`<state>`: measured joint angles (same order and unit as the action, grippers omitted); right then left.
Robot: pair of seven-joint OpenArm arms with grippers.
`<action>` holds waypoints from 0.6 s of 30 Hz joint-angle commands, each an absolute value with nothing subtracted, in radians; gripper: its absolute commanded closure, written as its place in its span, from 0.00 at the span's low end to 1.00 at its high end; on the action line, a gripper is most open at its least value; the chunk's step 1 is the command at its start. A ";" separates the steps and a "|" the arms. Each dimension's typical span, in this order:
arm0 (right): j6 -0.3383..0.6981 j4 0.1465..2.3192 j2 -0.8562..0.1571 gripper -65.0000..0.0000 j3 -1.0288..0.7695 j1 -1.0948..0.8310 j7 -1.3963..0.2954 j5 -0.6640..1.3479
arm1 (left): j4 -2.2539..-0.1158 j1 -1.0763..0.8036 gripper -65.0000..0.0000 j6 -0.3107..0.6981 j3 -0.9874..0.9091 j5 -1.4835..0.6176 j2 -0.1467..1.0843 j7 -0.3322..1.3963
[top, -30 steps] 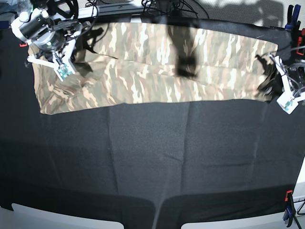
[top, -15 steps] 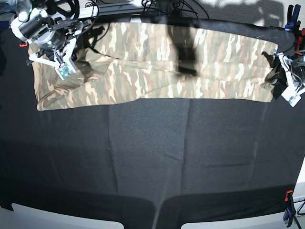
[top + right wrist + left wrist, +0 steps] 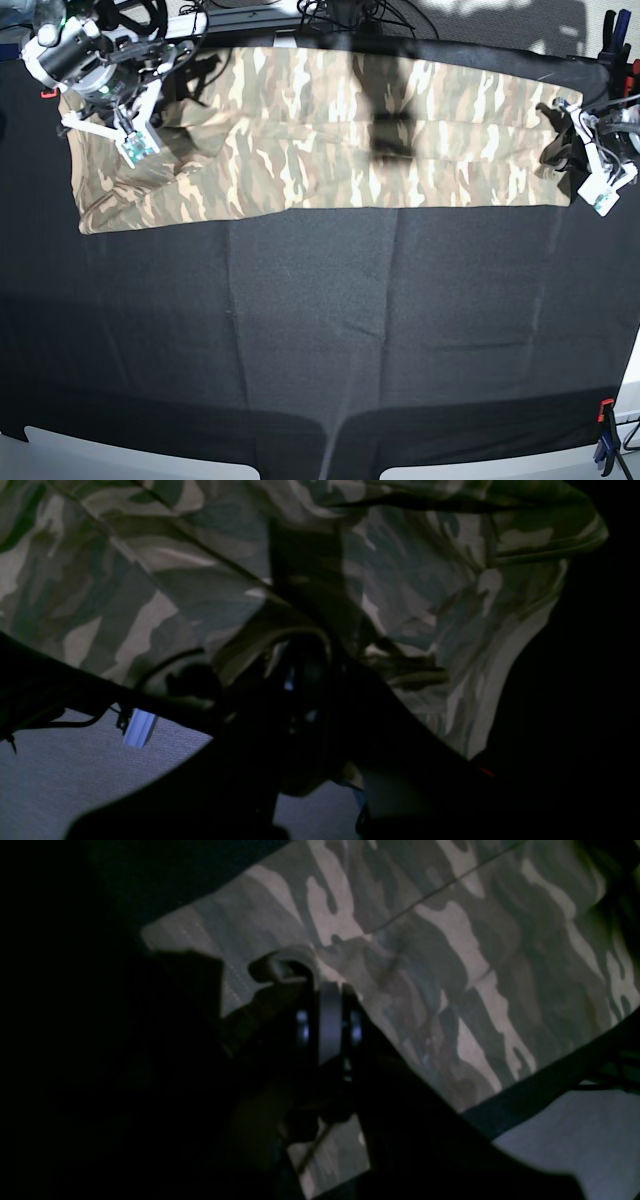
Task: Layout the t-shirt on the table in an organized manner, then fold the t-shirt properly
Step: 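Grasp the shirt's folded edge with both grippers, then pull the folded edge with both grippers, straightening the shirt strip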
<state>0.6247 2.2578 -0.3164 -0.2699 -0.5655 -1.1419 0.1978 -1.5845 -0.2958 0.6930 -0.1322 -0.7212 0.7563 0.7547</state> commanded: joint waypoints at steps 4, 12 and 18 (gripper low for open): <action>0.620 2.276 -0.327 1.00 -0.275 -0.566 -1.116 0.194 | -1.593 -0.307 1.00 0.698 -0.144 -0.722 0.776 0.747; 0.619 2.276 -0.327 1.00 -0.275 -0.565 -0.986 0.078 | -1.592 -0.352 1.00 0.698 -0.144 -0.704 0.776 0.740; 0.585 2.275 -0.327 1.00 -0.275 -0.565 -0.924 0.017 | -1.591 -0.352 1.00 0.698 -0.144 -0.704 0.776 0.732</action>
<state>0.5926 2.2578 -0.3161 -0.2699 -0.5655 -0.9398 0.0254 -1.5833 -0.3573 0.6930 -0.1326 -0.6987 0.7563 0.7475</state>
